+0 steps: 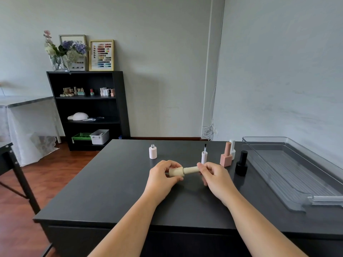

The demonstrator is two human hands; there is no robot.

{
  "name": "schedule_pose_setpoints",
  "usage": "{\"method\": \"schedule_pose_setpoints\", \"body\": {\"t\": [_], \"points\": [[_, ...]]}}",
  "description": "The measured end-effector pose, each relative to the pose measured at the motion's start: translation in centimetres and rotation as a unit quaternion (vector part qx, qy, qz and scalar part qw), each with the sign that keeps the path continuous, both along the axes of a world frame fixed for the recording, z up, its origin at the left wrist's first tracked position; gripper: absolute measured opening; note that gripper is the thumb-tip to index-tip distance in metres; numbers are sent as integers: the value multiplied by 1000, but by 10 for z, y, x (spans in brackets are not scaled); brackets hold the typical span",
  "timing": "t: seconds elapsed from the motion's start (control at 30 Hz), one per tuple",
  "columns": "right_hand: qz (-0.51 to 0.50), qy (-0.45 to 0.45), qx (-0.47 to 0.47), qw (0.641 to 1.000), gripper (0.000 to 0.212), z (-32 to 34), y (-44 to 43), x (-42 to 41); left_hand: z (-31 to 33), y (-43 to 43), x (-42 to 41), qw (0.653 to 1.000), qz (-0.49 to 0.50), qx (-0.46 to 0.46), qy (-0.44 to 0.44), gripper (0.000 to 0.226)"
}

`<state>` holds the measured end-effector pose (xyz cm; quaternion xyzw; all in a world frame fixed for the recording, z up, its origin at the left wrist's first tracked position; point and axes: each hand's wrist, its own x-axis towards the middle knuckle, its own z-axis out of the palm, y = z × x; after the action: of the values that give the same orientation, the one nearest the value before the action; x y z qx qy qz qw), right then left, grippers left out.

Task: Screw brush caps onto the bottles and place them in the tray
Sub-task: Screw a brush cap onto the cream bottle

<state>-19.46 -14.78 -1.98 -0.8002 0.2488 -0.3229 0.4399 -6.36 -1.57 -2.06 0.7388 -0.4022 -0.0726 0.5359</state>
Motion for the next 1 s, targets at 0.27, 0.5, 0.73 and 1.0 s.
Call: {"method": "schedule_pose_setpoints", "body": {"t": [0.27, 0.5, 0.73, 1.0], "points": [[22, -5, -11, 1000, 17, 0, -1, 0, 1, 0, -1, 1000, 2, -4, 5, 35], [31, -11, 12, 999, 9, 0, 0, 1, 2, 1, -1, 1000, 5, -8, 2, 37], [7, 11, -13, 1000, 31, 2, 1, 1, 3, 1, -2, 1000, 2, -3, -3, 37], [26, 14, -66, 997, 12, 0, 1, -1, 2, 1, -1, 1000, -4, 10, -6, 34]]}}
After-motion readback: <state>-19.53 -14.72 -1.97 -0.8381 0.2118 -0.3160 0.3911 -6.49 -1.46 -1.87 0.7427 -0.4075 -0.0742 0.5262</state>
